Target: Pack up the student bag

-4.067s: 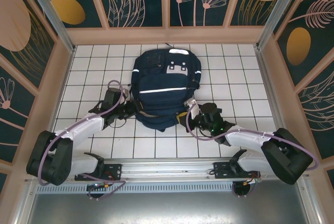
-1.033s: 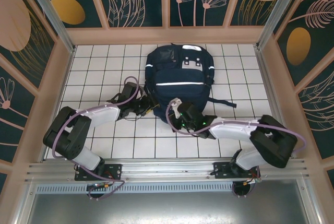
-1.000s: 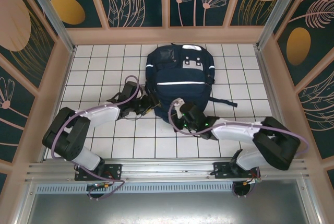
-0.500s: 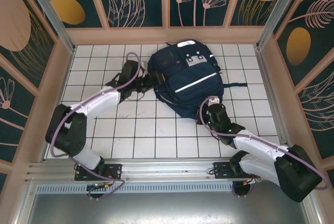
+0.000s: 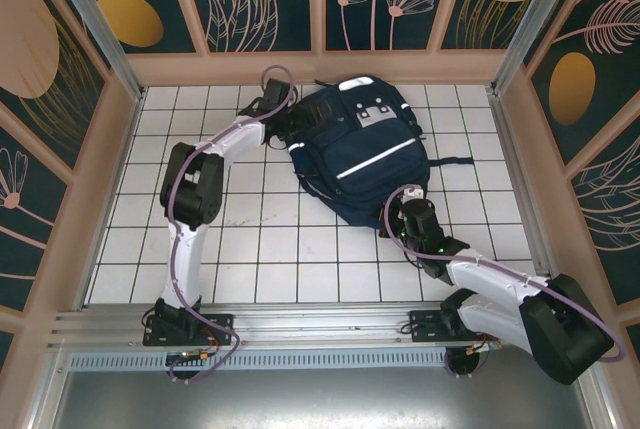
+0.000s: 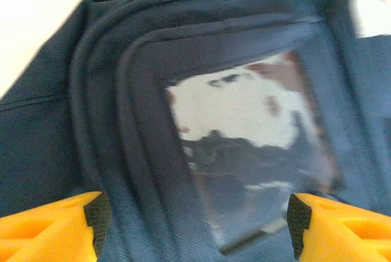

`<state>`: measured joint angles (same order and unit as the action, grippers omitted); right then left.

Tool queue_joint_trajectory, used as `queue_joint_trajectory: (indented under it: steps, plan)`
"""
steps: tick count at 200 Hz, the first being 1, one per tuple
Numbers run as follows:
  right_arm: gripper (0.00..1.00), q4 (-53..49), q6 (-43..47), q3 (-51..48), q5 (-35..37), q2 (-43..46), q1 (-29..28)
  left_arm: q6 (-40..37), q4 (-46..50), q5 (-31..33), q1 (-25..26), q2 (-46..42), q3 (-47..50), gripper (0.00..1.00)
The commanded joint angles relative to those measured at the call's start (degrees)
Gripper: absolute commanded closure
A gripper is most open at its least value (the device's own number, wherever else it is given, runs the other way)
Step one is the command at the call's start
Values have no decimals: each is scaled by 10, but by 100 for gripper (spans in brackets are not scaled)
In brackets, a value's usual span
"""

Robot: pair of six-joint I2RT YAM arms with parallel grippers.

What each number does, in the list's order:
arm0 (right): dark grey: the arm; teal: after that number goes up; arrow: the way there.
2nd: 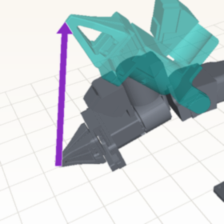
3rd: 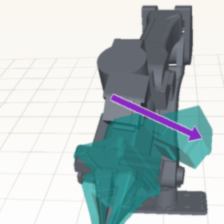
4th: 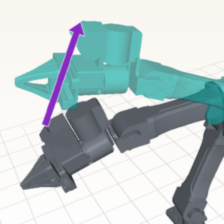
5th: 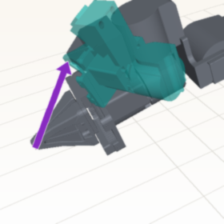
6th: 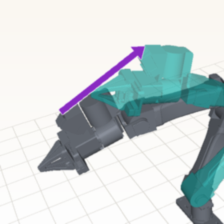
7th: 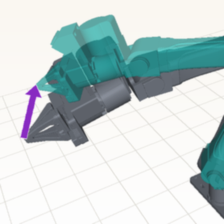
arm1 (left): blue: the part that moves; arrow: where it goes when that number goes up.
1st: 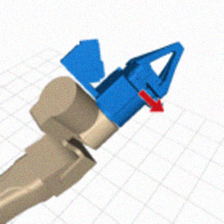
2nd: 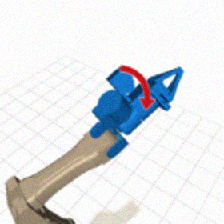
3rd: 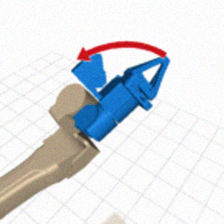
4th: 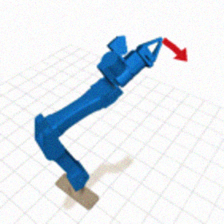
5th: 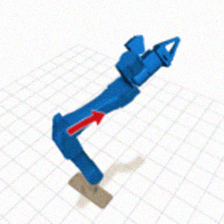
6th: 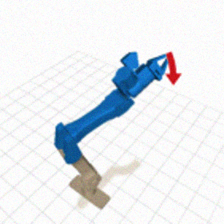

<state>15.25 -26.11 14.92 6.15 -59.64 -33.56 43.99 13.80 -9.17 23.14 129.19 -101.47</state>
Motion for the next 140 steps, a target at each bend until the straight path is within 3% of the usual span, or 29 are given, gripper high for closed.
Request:
queue_joint_trajectory:
  steps: [1, 24, 52, 64, 88, 107, 140]
  plan:
    - [100, 29, -14, -10, 16, 6, 10, 22, 30, 26, -5, -5, 6, 22]
    - [100, 41, -13, -18, 14, 1, 12, 48, -33, -19, -6, -6, 47, 23]
    - [100, 56, -14, -22, 2, -13, 12, 58, -73, -67, -7, 28, 21, 31]
    - [100, 58, -16, -21, -1, -16, 12, 59, -87, -77, -8, 40, 7, 40]
    - [100, 53, -17, -19, 0, -14, 12, 67, -101, -84, -13, 55, -2, 77]
    - [100, 40, -12, -15, 7, -4, 14, 82, -133, -84, -19, 34, 46, 99]
    - [100, 32, -4, -10, 0, 2, 19, 115, -207, -69, -38, -52, 185, 100]
